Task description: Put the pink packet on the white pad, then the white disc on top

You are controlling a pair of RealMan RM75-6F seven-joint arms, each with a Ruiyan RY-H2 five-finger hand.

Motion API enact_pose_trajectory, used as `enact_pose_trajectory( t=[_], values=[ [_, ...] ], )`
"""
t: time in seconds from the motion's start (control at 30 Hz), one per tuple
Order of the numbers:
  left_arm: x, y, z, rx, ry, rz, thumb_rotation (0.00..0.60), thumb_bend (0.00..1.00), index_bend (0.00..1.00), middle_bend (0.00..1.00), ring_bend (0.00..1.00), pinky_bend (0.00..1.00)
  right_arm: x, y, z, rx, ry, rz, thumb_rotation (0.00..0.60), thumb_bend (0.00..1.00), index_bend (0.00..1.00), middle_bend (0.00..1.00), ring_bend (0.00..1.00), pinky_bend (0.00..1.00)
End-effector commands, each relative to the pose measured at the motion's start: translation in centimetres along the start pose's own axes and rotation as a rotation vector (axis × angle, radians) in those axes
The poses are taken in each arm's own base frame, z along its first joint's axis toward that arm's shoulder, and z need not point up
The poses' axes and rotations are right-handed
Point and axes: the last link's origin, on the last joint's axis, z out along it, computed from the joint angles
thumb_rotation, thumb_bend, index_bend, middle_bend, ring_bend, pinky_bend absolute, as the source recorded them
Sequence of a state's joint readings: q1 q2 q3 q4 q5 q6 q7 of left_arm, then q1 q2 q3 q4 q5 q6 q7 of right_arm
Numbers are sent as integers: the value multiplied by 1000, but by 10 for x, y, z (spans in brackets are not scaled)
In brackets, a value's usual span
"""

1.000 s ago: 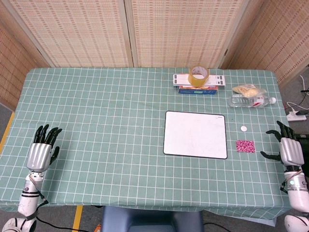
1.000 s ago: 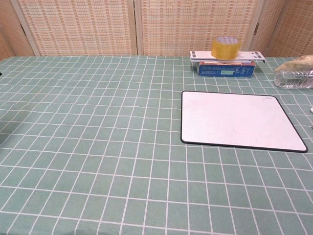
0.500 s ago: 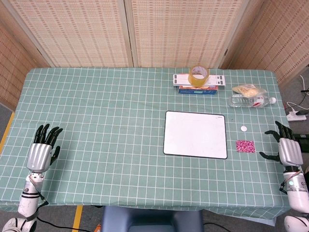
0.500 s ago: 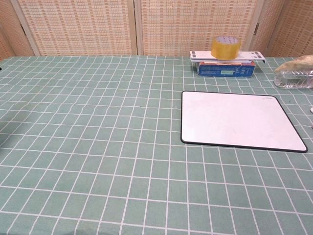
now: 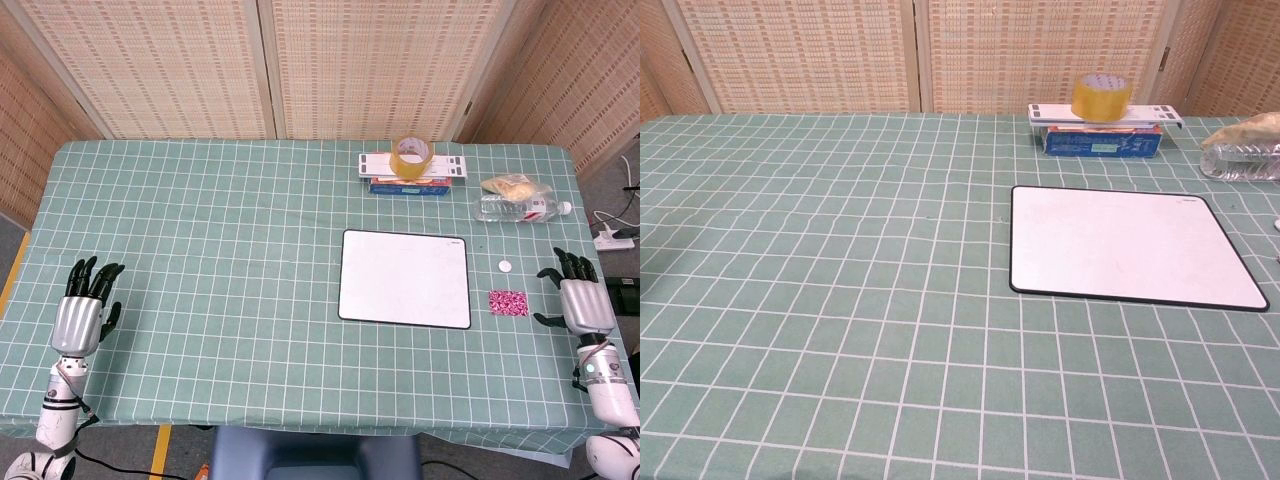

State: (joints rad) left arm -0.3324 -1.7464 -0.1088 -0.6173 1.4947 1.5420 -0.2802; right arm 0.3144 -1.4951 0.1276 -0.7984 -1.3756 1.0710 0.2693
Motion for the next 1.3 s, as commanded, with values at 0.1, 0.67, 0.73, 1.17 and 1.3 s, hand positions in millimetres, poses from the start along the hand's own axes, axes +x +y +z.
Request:
enact_pose_trajectory(
  t=[0.1,0.67,0.73,1.17,1.3],
  values=[
    [1,-1,0,-1,11,-7,600,390,183,193,0,0,-5,-18,9,28,-46,-56,600,0,347,0,0,0],
    [4,-2,1,-4,40,-53,600,389,199,225,0,0,-19,-42,24,27,-135,-125,600,42,359,0,0,0],
    [3,-2,1,-5,35,-54,600,390,188,223,0,0,-20,-44,24,33,-140,-134,600,47,359,0,0,0],
    [0,1,5,-10,16,-55,600,389,174,222,0,0,-17,-41,24,27,-160,-177,600,98,311,0,0,0],
    [0,1,5,-7,20,-55,600,389,174,221,0,0,-18,-43,25,29,-169,-184,600,101,309,0,0,0]
  ],
)
